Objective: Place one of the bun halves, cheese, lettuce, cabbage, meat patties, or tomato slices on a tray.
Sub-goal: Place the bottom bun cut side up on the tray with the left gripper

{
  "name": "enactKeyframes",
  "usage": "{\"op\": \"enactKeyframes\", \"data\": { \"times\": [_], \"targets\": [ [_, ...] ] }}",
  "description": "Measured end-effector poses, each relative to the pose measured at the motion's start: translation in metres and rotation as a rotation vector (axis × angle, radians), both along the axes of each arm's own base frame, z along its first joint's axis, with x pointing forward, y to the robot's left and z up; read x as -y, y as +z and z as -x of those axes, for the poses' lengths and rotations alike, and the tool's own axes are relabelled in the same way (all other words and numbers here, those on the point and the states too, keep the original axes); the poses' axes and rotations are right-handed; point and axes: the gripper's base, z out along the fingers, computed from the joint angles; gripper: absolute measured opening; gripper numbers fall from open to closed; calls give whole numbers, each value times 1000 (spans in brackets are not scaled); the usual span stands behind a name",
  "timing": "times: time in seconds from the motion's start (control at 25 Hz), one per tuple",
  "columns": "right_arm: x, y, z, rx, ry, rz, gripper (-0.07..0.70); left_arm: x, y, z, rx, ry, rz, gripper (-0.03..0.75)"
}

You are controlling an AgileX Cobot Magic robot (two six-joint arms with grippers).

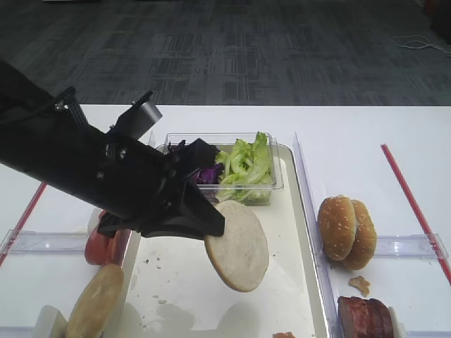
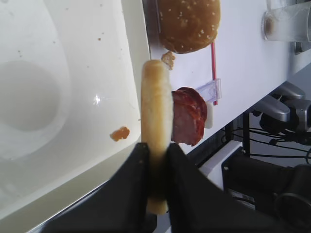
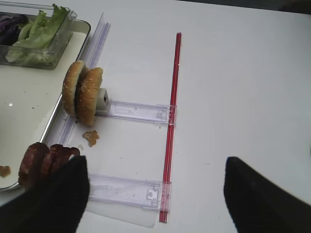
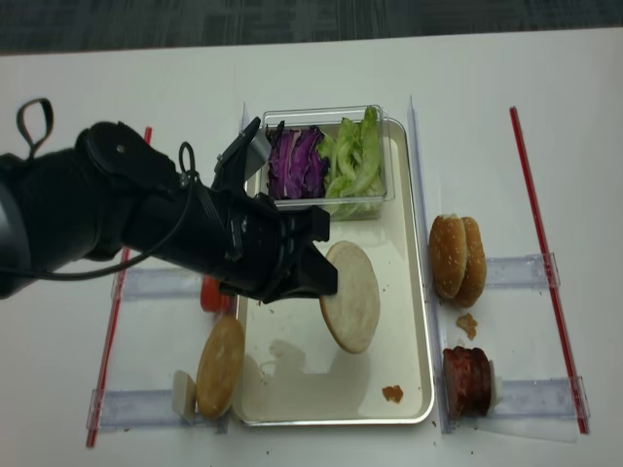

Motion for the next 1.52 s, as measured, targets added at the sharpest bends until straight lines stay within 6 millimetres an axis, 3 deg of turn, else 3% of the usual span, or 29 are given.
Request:
{"op": "enactKeyframes", "data": {
  "times": [0.68, 1.04, 1.32, 1.52],
  "targets": [
    [0, 0, 0, 0, 0, 0, 578, 9, -49, -16, -79, 20, -1, 64],
    [0, 0, 0, 0, 0, 0, 578, 9, -53, -18, -69, 34, -10, 62],
    [0, 0, 0, 0, 0, 0, 578, 11, -71, -21, -122, 33, -38, 62],
    [0, 0, 0, 0, 0, 0, 578, 11, -73, -21, -126, 32, -41, 62]
  ]
}}
